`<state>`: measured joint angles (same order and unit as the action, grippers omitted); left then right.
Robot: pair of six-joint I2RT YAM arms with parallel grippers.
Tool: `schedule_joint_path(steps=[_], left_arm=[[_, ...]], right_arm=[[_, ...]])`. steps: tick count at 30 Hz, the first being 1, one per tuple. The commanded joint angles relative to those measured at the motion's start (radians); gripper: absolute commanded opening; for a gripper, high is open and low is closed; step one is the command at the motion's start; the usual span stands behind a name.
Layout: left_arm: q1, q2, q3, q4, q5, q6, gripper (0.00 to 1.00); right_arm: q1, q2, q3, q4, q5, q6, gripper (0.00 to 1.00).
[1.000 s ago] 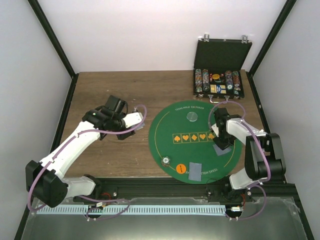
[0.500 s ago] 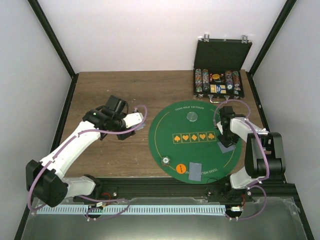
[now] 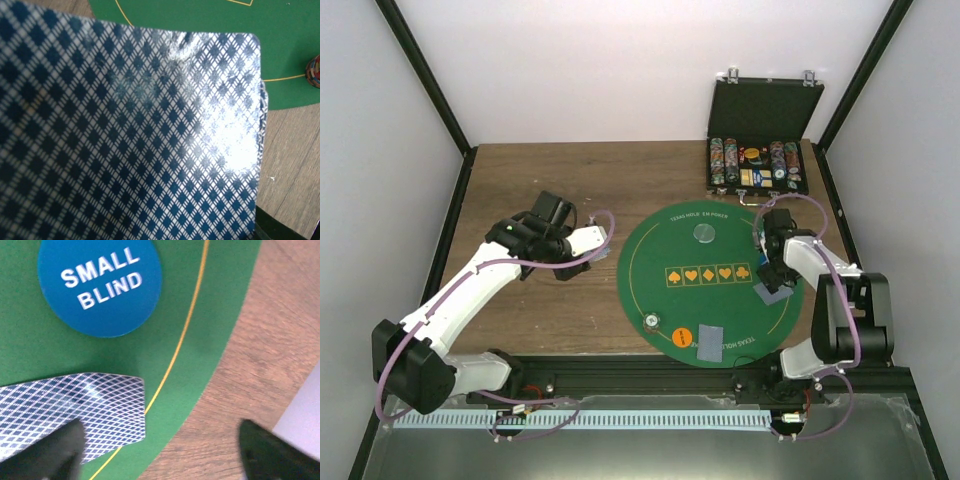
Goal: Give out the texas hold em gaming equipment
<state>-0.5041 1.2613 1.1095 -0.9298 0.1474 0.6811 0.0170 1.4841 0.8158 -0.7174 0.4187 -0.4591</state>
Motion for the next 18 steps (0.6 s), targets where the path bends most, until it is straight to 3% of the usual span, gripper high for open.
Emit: schedule_joint_path(steps=[1, 6, 9, 11, 14, 16, 18], left_arm=[[-0.002, -0.016, 0.010, -0.011, 0.014, 0.001, 0.55], [-0.003, -0.020, 0.013, -0.035, 0.015, 0.013, 0.56], [-0.004, -0.017, 0.027, -0.054, 0.021, 0.014, 0.56], [-0.003, -0.019, 0.048, -0.073, 0.045, 0.019, 0.56], [-0.005, -0.026, 0.081, -0.115, 0.104, 0.038, 0.56], [-0.008, -0.029, 0.111, -0.148, 0.147, 0.048, 0.56], [-0.011, -0.026, 0.139, -0.178, 0.177, 0.050, 0.56]], right_arm=[[-0.008, -0.061, 0.017, 0.025, 0.048, 0.027, 0.99], [-0.008, -0.170, 0.134, -0.016, -0.009, 0.085, 1.00], [-0.002, -0.256, 0.209, -0.038, -0.133, 0.113, 1.00], [0.003, -0.314, 0.274, -0.053, -0.325, 0.140, 1.00], [0.005, -0.390, 0.332, -0.020, -0.763, 0.197, 1.00], [0.010, -0.437, 0.306, 0.120, -1.073, 0.305, 1.00], [0.036, -0.457, 0.224, 0.364, -1.327, 0.517, 1.00]])
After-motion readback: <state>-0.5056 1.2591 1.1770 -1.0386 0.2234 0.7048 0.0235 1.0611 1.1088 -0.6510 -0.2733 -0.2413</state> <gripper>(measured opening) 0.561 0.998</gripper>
